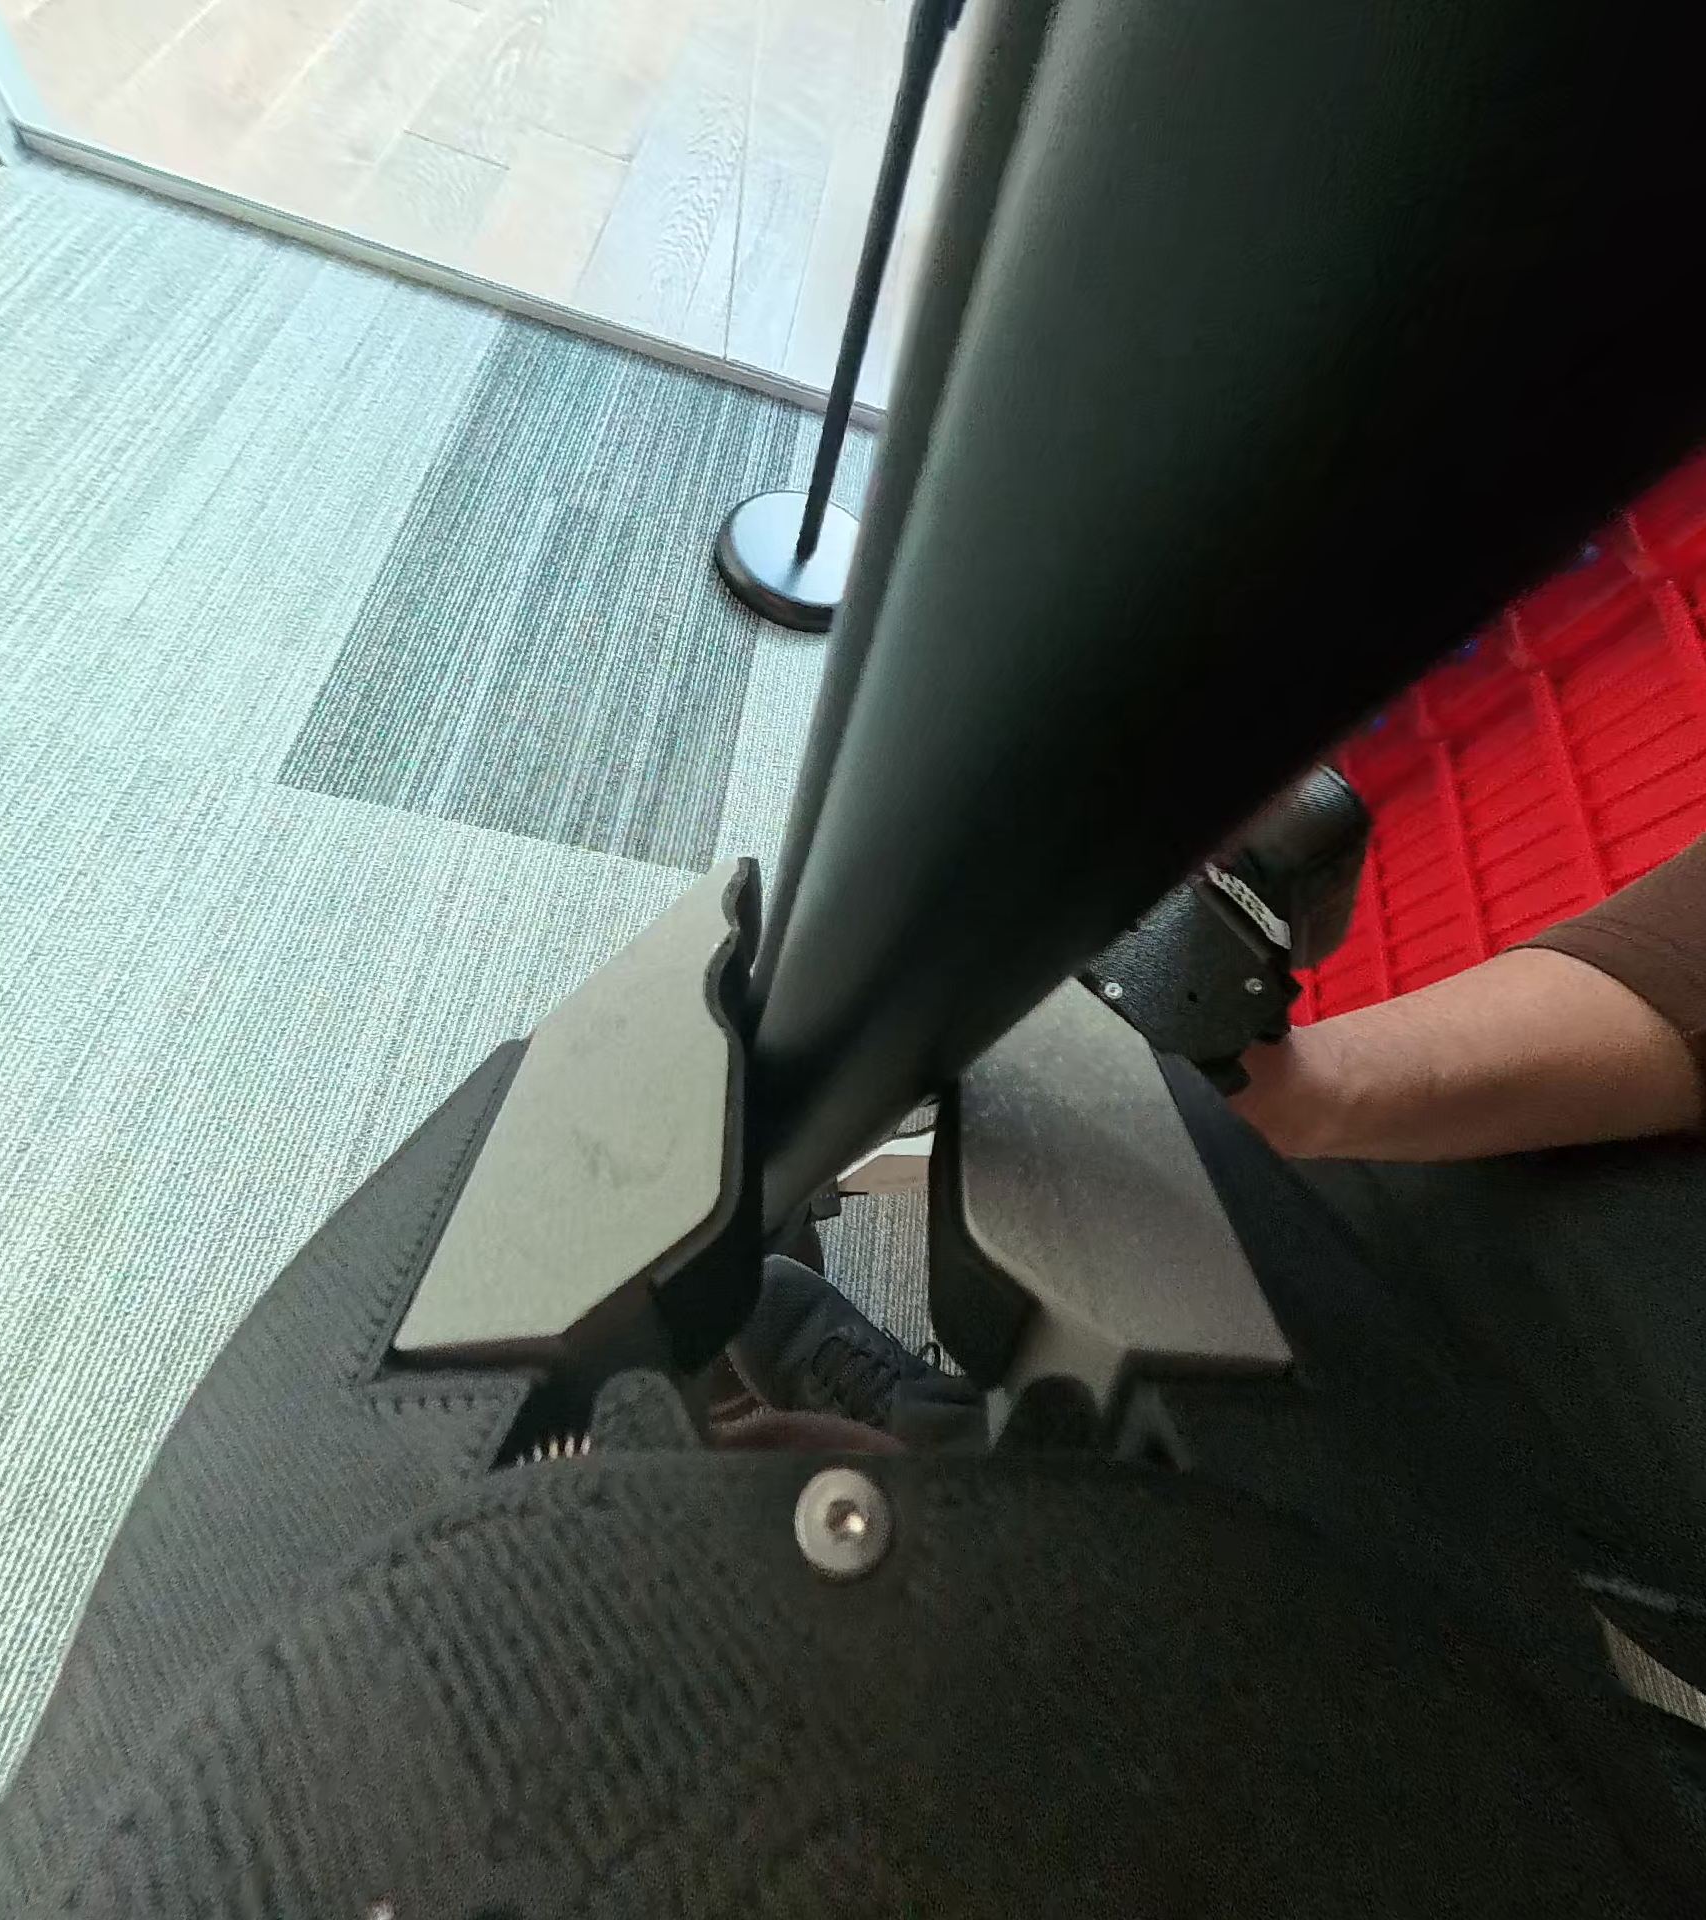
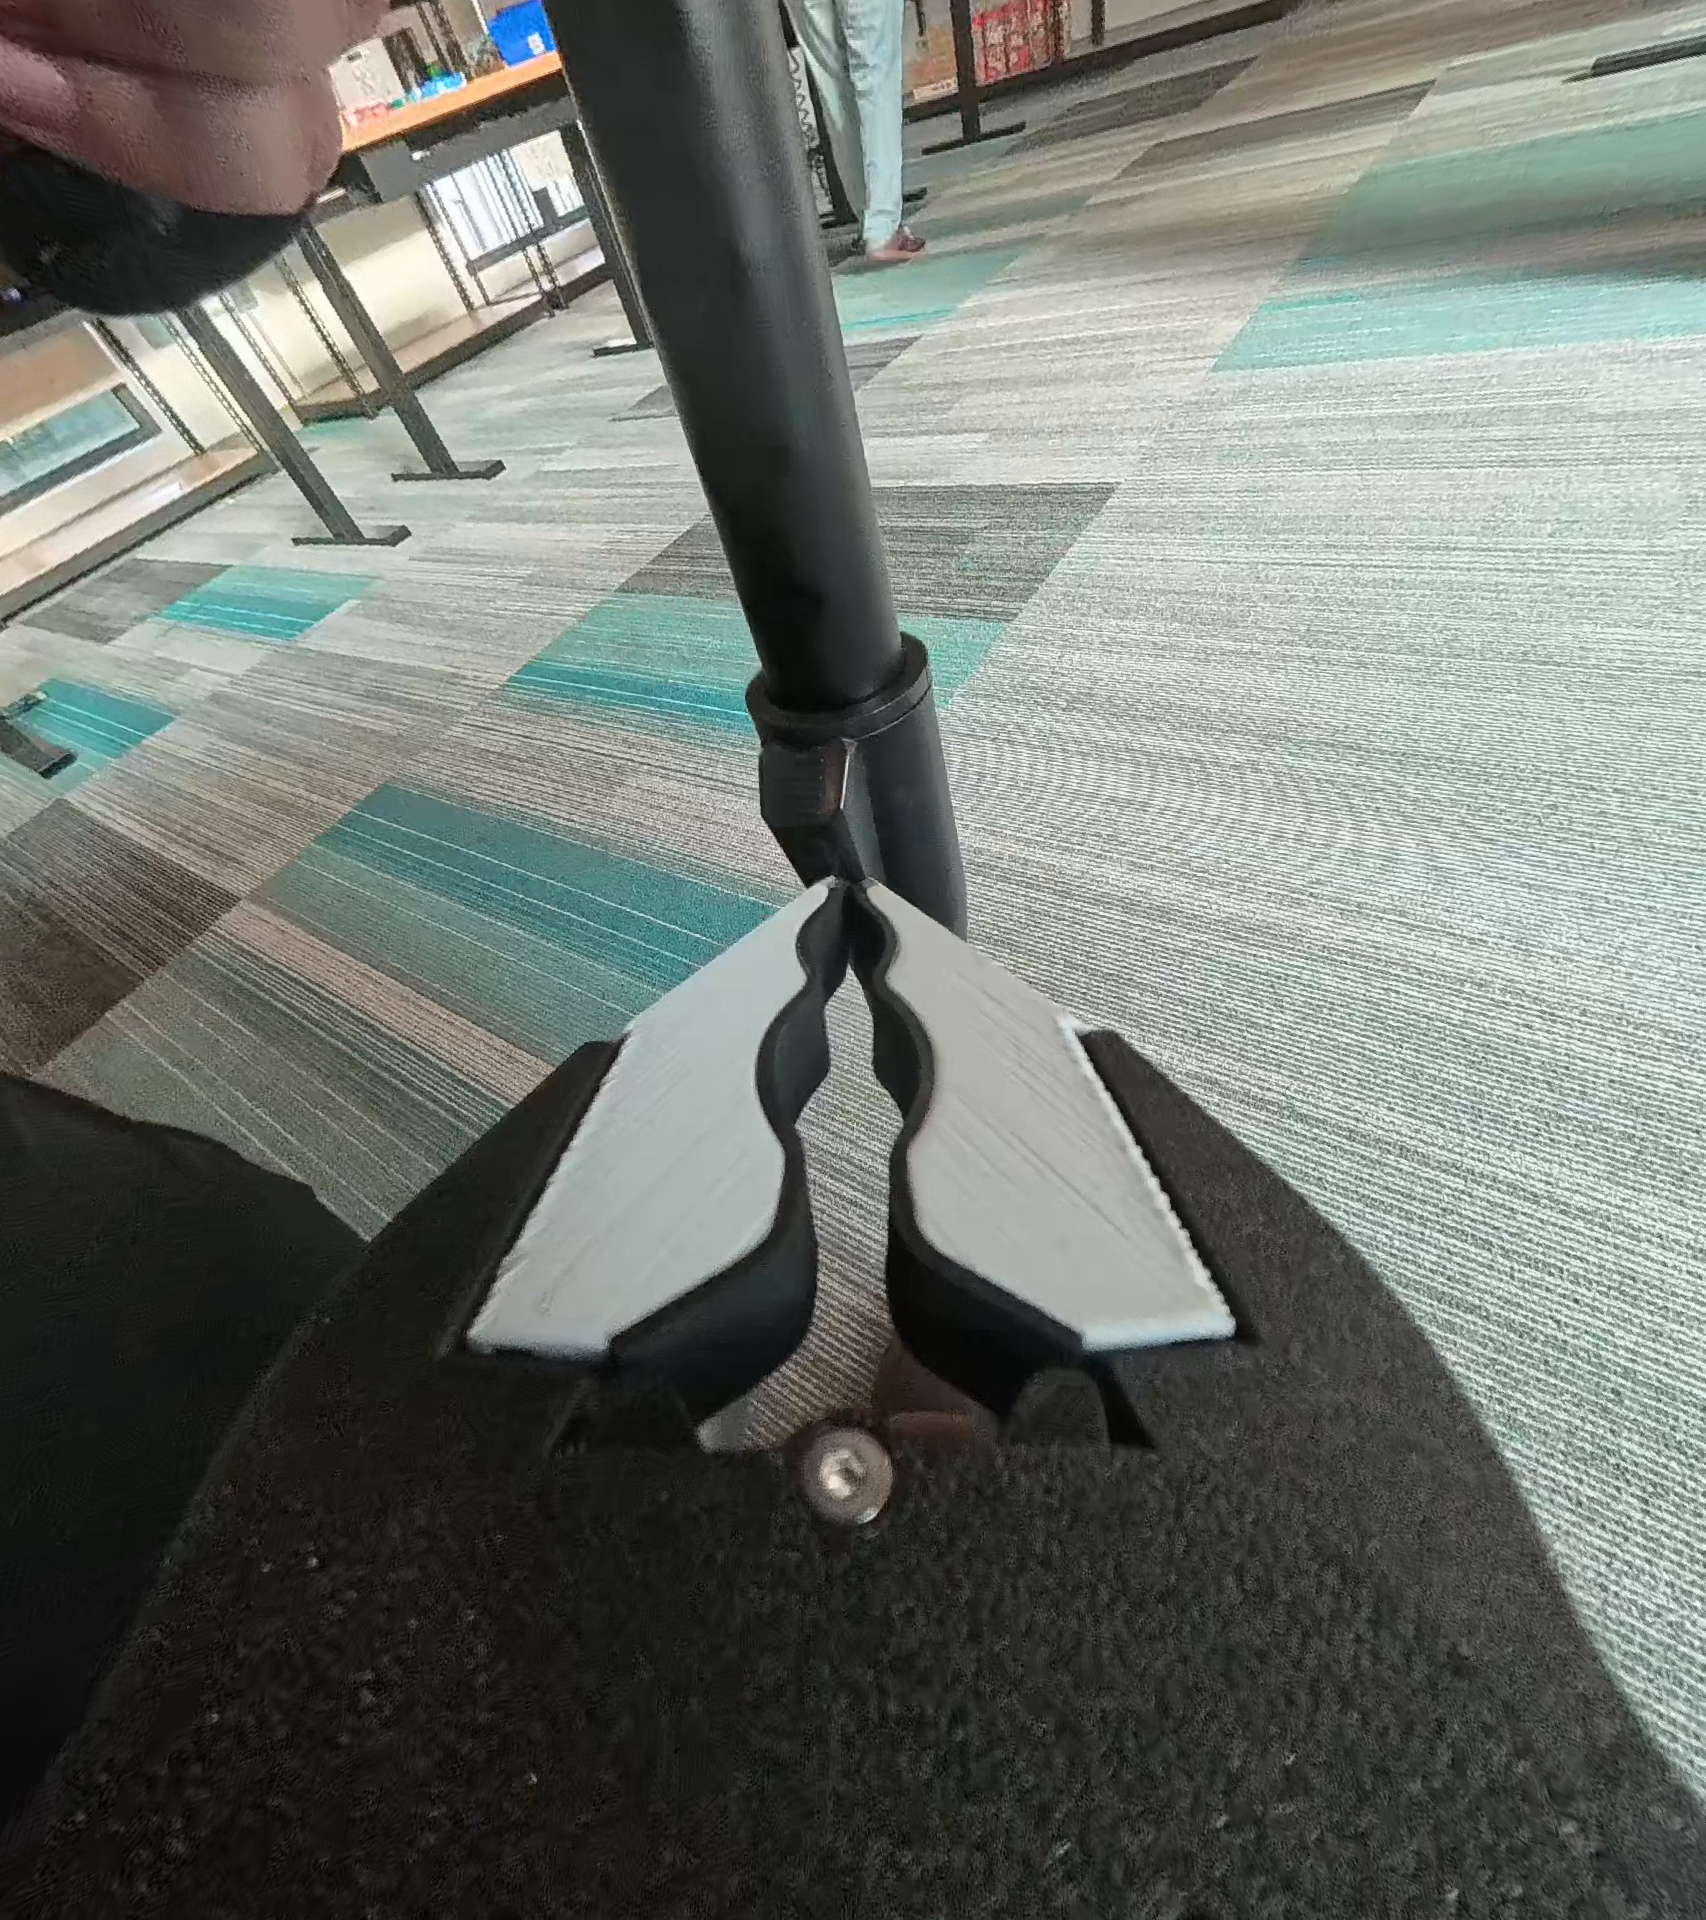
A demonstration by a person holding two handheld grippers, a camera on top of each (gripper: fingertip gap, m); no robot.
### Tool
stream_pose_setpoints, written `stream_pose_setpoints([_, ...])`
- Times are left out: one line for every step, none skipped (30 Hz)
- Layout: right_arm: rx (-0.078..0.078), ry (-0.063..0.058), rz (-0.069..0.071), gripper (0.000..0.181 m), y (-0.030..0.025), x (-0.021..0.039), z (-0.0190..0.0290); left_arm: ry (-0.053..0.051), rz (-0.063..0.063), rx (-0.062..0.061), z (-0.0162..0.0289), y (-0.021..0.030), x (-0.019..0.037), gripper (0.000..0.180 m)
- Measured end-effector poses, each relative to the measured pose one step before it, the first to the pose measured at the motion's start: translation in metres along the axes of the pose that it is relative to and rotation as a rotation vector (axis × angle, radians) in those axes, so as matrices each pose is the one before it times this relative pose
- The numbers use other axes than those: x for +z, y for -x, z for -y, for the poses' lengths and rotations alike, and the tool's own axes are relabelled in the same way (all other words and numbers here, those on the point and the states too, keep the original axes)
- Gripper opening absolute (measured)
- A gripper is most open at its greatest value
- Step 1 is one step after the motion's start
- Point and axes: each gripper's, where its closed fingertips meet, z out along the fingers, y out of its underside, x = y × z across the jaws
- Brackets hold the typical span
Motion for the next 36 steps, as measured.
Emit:
stream_pose_setpoints([-0.0017,0.0027,-0.0016,0.000,-0.00030,0.00092,0.00039,0.0014,-0.0004,-0.0016,-0.00009,0.00099,-0.00029,0.035])
stream_pose_setpoints([0.0032,0.0004,-0.0018,0.000,-0.00016,0.00069,0.00031,0.0026,-0.0015,-0.0008,-0.00015,0.00063,-0.00028,0.035])
stream_pose_setpoints([0.0033,0.0002,-0.0019,0.000,-0.00013,0.00053,0.00017,0.0017,0.0004,-0.0028,-0.00002,0.00065,-0.00036,0.035])
stream_pose_setpoints([-0.0021,0.0008,-0.0038,0.000,-0.00015,0.00053,0.00025,0.0090,0.0058,0.0004,-0.00027,0.00107,-0.00018,0.035])
stream_pose_setpoints([-0.0016,-0.0009,-0.0055,0.000,-0.00047,0.00064,0.00031,0.0175,0.0096,-0.0014,0.00005,0.00162,-0.00031,0.035])
stream_pose_setpoints([0.0024,-0.0002,-0.0061,0.000,-0.00078,0.00100,0.00047,0.0151,0.0196,-0.0006,0.00158,0.00224,-0.00067,0.034])
stream_pose_setpoints([-0.0012,0.0028,-0.0066,0.000,-0.00101,0.00084,0.00037,0.0106,0.0099,0.0047,0.00096,0.00152,-0.00050,0.032])
stream_pose_setpoints([-0.0043,0.0019,-0.0050,0.000,-0.00022,0.00034,-0.00010,0.0011,0.0062,-0.0238,0.00041,0.00147,-0.00125,0.034])
stream_pose_setpoints([0.0022,0.0043,-0.0061,0.000,0.00005,0.00064,-0.00006,0.0017,0.0036,-0.0274,0.00068,0.00129,-0.00143,0.034])
stream_pose_setpoints([-0.0075,0.0087,-0.0056,0.000,0.00023,0.00047,0.00005,0.0003,-0.0001,-0.0054,0.00015,0.00011,-0.00119,0.034])
stream_pose_setpoints([-0.0113,0.0057,-0.0049,0.000,0.00027,-0.00002,-0.00001,0.0016,-0.0002,-0.0046,0.00028,-0.00042,-0.00045,0.034])
stream_pose_setpoints([-0.0030,0.0017,-0.0040,0.000,-0.00035,-0.00076,-0.00023,0.0054,-0.0024,-0.0019,0.00043,-0.00133,0.00053,0.034])
stream_pose_setpoints([0.0003,0.0014,-0.0051,0.000,-0.00069,-0.00134,-0.00030,0.0057,-0.0008,0.0013,0.00054,-0.00147,0.00130,0.034])
stream_pose_setpoints([-0.0008,0.0022,-0.0070,0.000,-0.00093,-0.00123,-0.00028,0.0029,0.0030,0.0001,0.00056,-0.00060,0.00115,0.034])
stream_pose_setpoints([0.0022,0.0019,-0.0041,0.000,-0.00071,-0.00059,-0.00014,-0.0007,0.0038,-0.0018,0.00076,0.00040,0.00038,0.034])
stream_pose_setpoints([0.0038,0.0003,0.0009,0.000,-0.00044,0.00035,0.00006,-0.0051,0.0053,0.0017,0.00062,0.00131,-0.00029,0.034])
stream_pose_setpoints([0.0029,0.0001,0.0037,0.000,-0.00015,0.00087,0.00040,-0.0050,0.0073,-0.0015,0.00023,0.00160,-0.00072,0.033])
stream_pose_setpoints([0.0057,-0.0019,0.0061,0.000,0.00021,0.00078,0.00032,-0.0030,0.0049,-0.0021,-0.00014,0.00091,-0.00067,0.033])
stream_pose_setpoints([0.0125,-0.0051,0.0093,0.000,0.00042,0.00017,-0.00010,-0.0023,0.0013,0.0051,-0.00021,-0.00046,-0.00042,0.032])
stream_pose_setpoints([0.0076,-0.0058,0.0073,0.000,0.00044,-0.00056,-0.00020,0.0001,-0.0035,0.0088,-0.00026,-0.00175,-0.00002,0.032])
stream_pose_setpoints([0.0002,-0.0044,0.0037,0.000,0.00036,-0.00116,-0.00039,-0.0002,-0.0056,0.0177,-0.00015,-0.00213,0.00020,0.032])
stream_pose_setpoints([0.0070,-0.0044,0.0018,0.000,0.00024,-0.00122,-0.00052,0.0020,-0.0030,0.0065,0.00018,-0.00141,0.00037,0.030])
stream_pose_setpoints([0.0102,0.0001,-0.0046,0.000,-0.00027,-0.00038,-0.00015,0.0001,0.0063,-0.0079,0.00047,0.00078,0.00011,0.030])
stream_pose_setpoints([-0.0007,0.0091,-0.0118,0.000,-0.00044,0.00065,0.00033,-0.0004,0.0052,-0.0111,0.00060,0.00187,-0.00055,0.032])
stream_pose_setpoints([-0.0092,0.0136,-0.0143,0.000,-0.00034,0.00138,0.00059,0.0015,0.0049,-0.0154,0.00078,0.00254,-0.00140,0.032])
stream_pose_setpoints([-0.0044,0.0106,-0.0117,0.000,-0.00042,0.00157,0.00083,0.0000,0.0075,-0.0077,0.00209,0.00233,-0.00231,0.033])
stream_pose_setpoints([0.0031,0.0044,-0.0061,0.000,-0.00056,0.00099,0.00041,-0.0199,0.0067,0.0293,0.00808,0.00000,-0.00443,0.030])
stream_pose_setpoints([0.0076,-0.0010,-0.0013,0.000,-0.00078,-0.00026,-0.00013,0.0034,0.0119,0.0626,0.00790,-0.00112,-0.00469,0.032])
stream_pose_setpoints([0.0020,-0.0046,0.0018,0.000,-0.00021,-0.00127,-0.00080,0.0185,0.0004,0.0445,0.00008,-0.00228,-0.00133,0.028])
stream_pose_setpoints([-0.0059,-0.0041,0.0023,0.000,0.00074,-0.00151,-0.00123,-0.0086,-0.0117,0.0184,-0.00144,-0.00340,-0.00049,0.029])
stream_pose_setpoints([-0.0029,0.0001,-0.0023,0.000,0.00145,-0.00086,-0.00064,-0.0295,-0.0034,0.0231,-0.00035,-0.00110,-0.00134,0.028])
stream_pose_setpoints([-0.0033,0.0090,-0.0048,0.000,0.00135,0.00033,-0.00028,-0.0272,-0.0023,-0.0147,0.00031,0.00023,-0.00103,0.027])
stream_pose_setpoints([-0.0058,0.0127,-0.0028,0.000,0.00061,0.00027,0.00009,-0.0225,0.0059,-0.0017,0.00097,-0.00043,-0.00004,0.027])
stream_pose_setpoints([0.0011,0.0056,0.0009,0.000,0.00046,-0.00139,-0.00070,-0.0287,-0.0127,-0.0017,0.00125,-0.00453,0.00078,0.029])
stream_pose_setpoints([0.0099,-0.0035,0.0028,0.000,0.00064,-0.00326,-0.00160,-0.0117,-0.0336,-0.0136,-0.00116,-0.00817,0.00194,0.029])
stream_pose_setpoints([0.0105,-0.0037,0.0056,0.000,0.00099,-0.00457,-0.00228,-0.0010,-0.0178,0.0061,-0.00270,-0.00790,0.00314,0.031])
